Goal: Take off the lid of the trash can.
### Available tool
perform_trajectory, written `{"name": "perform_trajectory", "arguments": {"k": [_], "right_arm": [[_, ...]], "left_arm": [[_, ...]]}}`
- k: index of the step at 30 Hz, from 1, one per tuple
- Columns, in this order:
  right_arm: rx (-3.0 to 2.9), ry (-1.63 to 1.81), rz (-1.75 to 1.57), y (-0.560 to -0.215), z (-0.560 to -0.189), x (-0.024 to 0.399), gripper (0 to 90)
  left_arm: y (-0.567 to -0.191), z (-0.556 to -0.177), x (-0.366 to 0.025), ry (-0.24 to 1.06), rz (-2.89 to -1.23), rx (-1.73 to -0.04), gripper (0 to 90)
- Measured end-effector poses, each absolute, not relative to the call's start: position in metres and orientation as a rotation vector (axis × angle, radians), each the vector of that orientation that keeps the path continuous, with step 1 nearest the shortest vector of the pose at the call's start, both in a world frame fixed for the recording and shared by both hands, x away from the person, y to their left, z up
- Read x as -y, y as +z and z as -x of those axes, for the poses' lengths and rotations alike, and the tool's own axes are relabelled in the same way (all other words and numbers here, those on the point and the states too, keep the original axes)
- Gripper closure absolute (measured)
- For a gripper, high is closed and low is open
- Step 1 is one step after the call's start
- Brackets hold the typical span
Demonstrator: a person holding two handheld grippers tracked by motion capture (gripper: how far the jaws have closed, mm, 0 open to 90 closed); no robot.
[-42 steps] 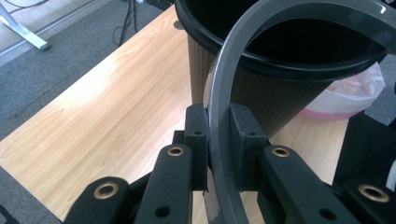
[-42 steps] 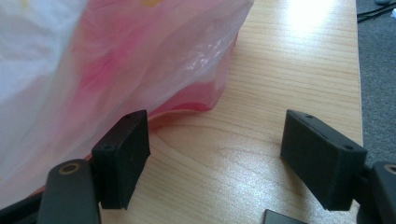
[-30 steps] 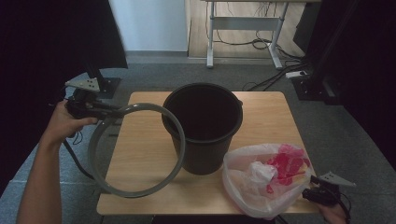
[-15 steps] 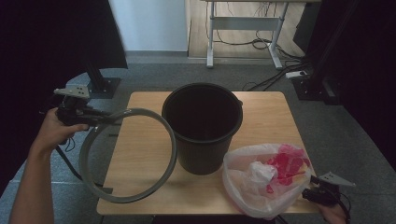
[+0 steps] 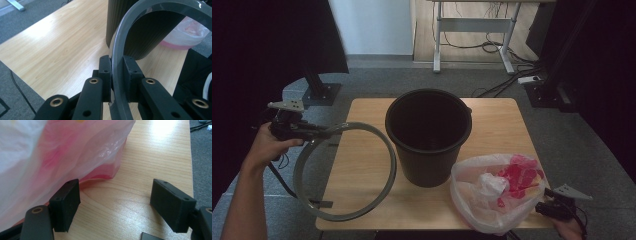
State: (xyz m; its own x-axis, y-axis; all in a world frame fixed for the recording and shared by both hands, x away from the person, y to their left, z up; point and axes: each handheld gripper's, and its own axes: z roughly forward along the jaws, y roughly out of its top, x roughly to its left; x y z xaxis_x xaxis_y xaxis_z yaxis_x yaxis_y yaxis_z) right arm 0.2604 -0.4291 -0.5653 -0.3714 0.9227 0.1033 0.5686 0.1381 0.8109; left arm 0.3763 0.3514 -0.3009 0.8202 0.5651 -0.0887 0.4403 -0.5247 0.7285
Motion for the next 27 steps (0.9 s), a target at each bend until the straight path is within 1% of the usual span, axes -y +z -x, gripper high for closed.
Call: {"name": "perform_trajectory", "arguments": {"k": [5, 17, 27], "right_arm": [[-2.002, 1.116, -1.43, -0.565, -0.26, 0.429, 23.4], [-1.999, 1.1, -1.423, -0.565, -0.26, 0.427, 23.4], [-1.999, 1.095, -1.419, -0.565, -0.259, 0.427, 23.4]], "left_arm": [[-0.319, -0.382, -0.355, 0.196, -2.203, -0.764, 78.8], [-0.375, -0.398, -0.357, 0.123, -2.222, -0.812, 78.7], [-0.389, -0.414, -0.354, 0.112, -2.243, -0.83, 78.5]]}}
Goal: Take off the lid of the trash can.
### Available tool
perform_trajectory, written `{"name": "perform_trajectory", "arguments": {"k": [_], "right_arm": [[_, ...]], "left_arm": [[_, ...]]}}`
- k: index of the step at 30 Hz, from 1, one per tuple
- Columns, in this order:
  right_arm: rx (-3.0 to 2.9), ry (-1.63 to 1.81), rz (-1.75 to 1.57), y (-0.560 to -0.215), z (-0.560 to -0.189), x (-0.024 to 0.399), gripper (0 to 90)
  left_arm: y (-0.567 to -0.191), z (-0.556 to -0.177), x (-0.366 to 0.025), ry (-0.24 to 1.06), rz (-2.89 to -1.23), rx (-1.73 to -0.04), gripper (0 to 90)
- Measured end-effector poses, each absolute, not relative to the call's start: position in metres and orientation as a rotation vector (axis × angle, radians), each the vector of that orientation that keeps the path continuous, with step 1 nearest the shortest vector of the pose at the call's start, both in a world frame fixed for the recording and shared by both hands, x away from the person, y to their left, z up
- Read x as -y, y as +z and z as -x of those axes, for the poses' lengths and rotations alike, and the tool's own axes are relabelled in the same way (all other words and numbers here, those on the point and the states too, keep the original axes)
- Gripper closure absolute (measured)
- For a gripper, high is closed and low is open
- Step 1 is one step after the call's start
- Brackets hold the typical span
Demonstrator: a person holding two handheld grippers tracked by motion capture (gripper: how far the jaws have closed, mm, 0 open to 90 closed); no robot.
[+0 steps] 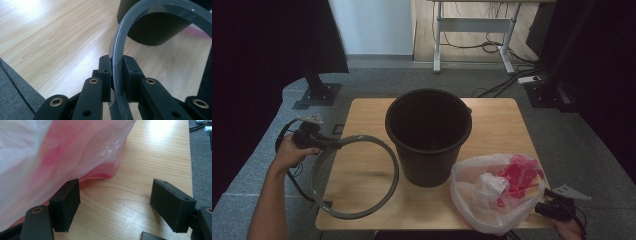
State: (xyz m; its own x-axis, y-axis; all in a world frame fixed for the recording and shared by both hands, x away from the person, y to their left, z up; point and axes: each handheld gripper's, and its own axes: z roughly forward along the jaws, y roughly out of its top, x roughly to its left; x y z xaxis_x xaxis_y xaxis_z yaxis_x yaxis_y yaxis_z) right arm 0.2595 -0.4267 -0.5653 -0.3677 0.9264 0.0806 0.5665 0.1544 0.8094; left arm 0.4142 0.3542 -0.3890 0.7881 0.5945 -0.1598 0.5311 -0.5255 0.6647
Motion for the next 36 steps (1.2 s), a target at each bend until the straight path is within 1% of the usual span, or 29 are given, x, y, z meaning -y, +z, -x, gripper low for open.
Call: {"name": "perform_trajectory", "arguments": {"k": [6, 13, 21, 36], "right_arm": [[-1.999, 1.094, -1.418, -0.565, -0.26, 0.427, 23.4], [-1.998, 1.095, -1.419, -0.565, -0.26, 0.427, 23.4], [-1.999, 1.094, -1.418, -0.565, -0.26, 0.427, 23.4], [-1.998, 1.091, -1.418, -0.565, -0.26, 0.426, 23.5]], "left_arm": [[-0.402, -0.42, -0.352, 0.102, -2.253, -0.844, 78.4], [-0.421, -0.427, -0.357, 0.105, -2.24, -0.91, 78.4], [-0.441, -0.432, -0.353, 0.112, -2.263, -0.947, 78.0], [-0.465, -0.436, -0.344, 0.069, -2.269, -0.946, 76.6]]}}
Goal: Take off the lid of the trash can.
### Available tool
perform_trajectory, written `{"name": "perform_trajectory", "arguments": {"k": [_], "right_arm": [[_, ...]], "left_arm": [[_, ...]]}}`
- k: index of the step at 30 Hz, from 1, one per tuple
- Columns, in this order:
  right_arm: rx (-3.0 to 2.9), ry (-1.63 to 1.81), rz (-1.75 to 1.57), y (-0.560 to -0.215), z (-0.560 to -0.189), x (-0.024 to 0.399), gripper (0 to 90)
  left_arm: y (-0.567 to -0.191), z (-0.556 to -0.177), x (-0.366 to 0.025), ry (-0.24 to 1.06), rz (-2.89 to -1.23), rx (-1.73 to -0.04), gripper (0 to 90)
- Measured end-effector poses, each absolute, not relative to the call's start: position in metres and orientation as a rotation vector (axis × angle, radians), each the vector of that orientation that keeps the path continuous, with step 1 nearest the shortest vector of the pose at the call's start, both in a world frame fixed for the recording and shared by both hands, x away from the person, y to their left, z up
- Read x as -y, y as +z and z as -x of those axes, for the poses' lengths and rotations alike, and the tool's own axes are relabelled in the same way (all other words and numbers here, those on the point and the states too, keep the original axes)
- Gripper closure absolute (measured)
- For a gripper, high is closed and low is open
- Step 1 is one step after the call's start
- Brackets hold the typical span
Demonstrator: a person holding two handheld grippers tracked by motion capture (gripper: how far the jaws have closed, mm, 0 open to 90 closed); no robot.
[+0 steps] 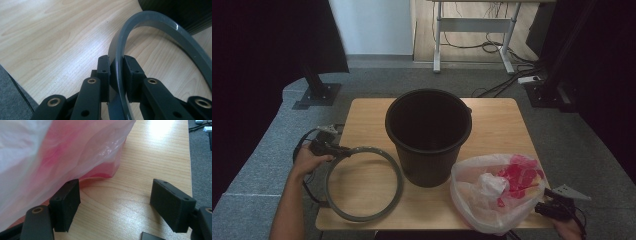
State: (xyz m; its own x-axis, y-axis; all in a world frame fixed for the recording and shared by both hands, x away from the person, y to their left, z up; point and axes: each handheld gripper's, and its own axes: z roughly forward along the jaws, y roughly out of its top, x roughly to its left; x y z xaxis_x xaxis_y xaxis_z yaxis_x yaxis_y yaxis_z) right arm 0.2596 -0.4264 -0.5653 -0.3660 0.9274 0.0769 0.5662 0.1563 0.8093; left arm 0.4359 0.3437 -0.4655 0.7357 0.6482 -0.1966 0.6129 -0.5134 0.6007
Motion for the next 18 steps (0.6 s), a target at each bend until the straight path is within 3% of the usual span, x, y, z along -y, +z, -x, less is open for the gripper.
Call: {"name": "perform_trajectory", "arguments": {"k": [18], "right_arm": [[-2.0, 1.089, -1.414, -0.565, -0.259, 0.426, 23.5]], "left_arm": [[-0.505, -0.435, -0.34, 0.029, -2.315, -1.012, 77.4]]}}
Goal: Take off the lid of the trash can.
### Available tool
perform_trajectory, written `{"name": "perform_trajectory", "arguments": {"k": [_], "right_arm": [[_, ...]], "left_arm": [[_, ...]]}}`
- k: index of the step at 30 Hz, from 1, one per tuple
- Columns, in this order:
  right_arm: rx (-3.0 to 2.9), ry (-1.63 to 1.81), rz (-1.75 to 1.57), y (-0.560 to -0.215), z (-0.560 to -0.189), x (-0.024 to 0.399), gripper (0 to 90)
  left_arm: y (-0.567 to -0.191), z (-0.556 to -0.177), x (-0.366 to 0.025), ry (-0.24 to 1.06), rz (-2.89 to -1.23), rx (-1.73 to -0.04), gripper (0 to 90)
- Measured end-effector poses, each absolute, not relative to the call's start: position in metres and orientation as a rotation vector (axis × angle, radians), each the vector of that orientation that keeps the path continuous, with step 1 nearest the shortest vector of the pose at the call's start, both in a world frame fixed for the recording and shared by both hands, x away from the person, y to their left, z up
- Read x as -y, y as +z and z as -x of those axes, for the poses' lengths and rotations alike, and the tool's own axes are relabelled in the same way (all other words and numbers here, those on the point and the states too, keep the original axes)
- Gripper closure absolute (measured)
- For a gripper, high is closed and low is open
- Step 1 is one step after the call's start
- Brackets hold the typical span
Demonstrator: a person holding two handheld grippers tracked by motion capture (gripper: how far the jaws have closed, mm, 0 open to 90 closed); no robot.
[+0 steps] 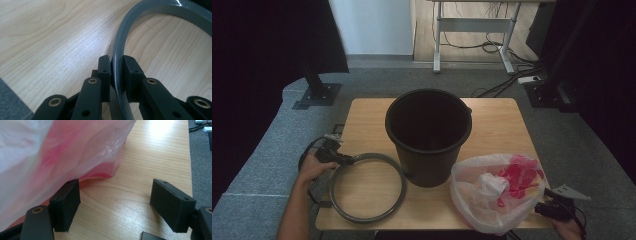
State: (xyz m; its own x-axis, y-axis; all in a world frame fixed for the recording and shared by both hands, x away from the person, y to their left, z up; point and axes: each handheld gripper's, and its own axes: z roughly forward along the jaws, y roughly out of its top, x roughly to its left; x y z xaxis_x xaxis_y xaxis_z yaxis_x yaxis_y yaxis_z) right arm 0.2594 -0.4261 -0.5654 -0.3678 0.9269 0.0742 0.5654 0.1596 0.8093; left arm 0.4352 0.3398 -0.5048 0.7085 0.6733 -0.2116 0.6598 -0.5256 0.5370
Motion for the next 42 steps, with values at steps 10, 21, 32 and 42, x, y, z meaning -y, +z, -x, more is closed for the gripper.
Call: {"name": "perform_trajectory", "arguments": {"k": [10, 21, 32, 42], "right_arm": [[-2.0, 1.09, -1.416, -0.565, -0.259, 0.426, 23.5], [-2.0, 1.09, -1.416, -0.565, -0.26, 0.426, 23.5], [-2.0, 1.091, -1.415, -0.565, -0.26, 0.426, 23.5], [-2.005, 1.104, -1.415, -0.565, -0.26, 0.427, 23.4]], "left_arm": [[-0.515, -0.436, -0.337, 0.025, -2.341, -1.023, 77.6], [-0.523, -0.435, -0.34, 0.028, -2.312, -1.048, 76.6], [-0.515, -0.433, -0.335, 0.105, -2.271, -1.079, 57.1], [-0.479, -0.419, -0.333, 0.115, -2.168, -1.0, 42.9]]}}
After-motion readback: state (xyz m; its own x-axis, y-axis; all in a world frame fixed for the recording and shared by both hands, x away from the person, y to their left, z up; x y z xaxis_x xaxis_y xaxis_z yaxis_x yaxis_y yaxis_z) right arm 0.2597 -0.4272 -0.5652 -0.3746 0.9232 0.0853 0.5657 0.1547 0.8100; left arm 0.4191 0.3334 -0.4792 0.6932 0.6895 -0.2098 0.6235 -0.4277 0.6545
